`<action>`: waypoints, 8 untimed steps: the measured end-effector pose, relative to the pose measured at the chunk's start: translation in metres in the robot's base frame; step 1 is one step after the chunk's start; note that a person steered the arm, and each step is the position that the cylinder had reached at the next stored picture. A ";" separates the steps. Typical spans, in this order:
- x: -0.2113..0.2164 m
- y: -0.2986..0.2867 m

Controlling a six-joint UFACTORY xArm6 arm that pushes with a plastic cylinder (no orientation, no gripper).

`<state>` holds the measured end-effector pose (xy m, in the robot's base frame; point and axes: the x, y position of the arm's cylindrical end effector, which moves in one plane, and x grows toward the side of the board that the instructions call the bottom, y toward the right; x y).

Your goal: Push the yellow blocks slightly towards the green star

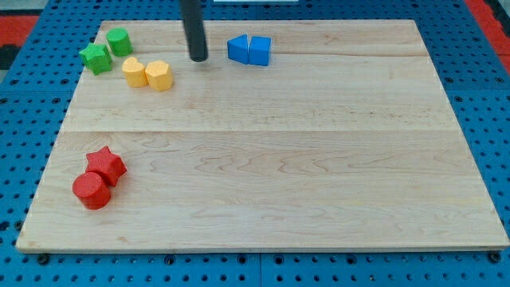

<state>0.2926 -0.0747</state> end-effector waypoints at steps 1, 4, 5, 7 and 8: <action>0.043 0.012; 0.051 0.007; 0.051 -0.039; 0.030 -0.074; 0.011 -0.083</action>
<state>0.3035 -0.1580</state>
